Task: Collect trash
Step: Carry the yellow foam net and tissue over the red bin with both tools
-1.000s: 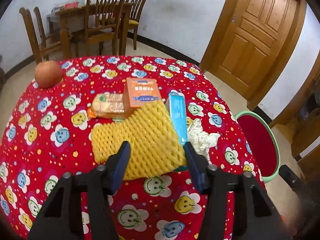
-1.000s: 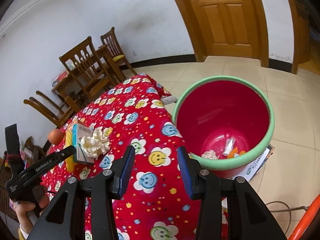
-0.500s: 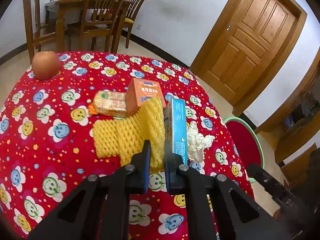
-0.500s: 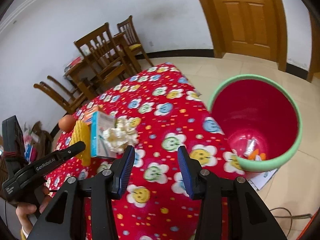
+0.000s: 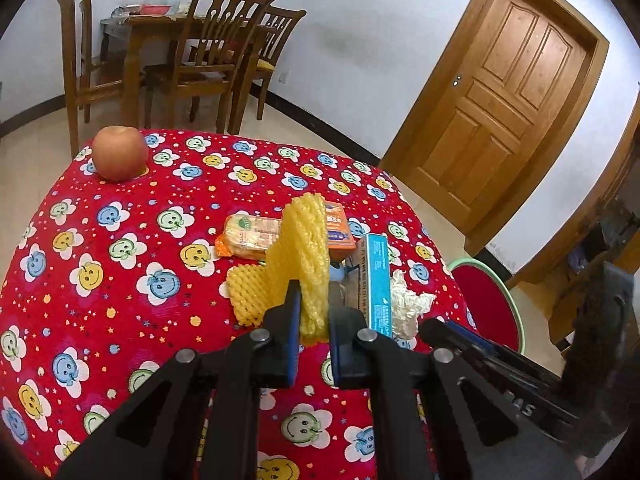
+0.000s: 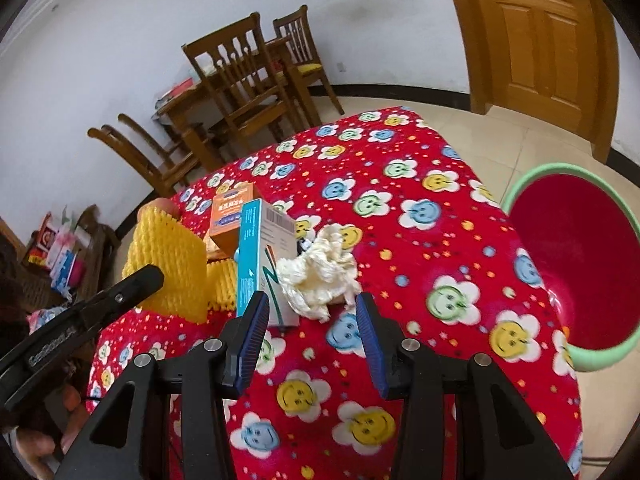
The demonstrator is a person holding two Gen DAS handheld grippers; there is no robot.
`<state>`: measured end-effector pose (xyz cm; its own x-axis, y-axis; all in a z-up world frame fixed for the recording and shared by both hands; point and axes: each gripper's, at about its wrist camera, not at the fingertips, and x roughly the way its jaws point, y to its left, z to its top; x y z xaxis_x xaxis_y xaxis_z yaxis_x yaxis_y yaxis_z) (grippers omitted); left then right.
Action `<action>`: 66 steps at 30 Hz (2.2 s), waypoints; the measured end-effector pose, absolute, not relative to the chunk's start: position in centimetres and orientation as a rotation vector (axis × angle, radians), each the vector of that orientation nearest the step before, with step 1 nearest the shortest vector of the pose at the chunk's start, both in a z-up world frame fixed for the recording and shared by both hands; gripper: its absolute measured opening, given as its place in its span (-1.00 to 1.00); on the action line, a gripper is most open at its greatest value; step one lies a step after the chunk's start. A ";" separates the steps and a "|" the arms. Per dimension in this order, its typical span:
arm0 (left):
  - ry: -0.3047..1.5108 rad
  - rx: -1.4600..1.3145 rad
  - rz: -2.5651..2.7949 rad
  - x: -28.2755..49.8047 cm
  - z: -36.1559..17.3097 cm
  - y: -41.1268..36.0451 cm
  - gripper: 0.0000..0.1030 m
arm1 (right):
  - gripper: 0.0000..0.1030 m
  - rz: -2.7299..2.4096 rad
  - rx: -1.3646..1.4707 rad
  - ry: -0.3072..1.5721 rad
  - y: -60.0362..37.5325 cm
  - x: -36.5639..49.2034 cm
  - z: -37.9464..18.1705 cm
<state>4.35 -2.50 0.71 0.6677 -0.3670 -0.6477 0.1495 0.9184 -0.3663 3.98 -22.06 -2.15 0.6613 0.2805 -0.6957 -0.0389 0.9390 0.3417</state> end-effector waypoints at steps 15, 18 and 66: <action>0.733 -0.310 -0.329 3.1 2.5 -1.5 -0.80 | -0.72 0.184 0.279 0.860 -20.8 5.4 -3.5; 0.721 -0.306 -0.336 2.7 3.1 -1.7 -0.80 | -0.74 0.188 0.281 0.834 -21.0 4.6 -2.7; 0.800 -0.019 -0.714 3.1 2.6 -24.8 -0.80 | -0.74 -0.235 0.502 0.619 -41.5 -7.4 -0.1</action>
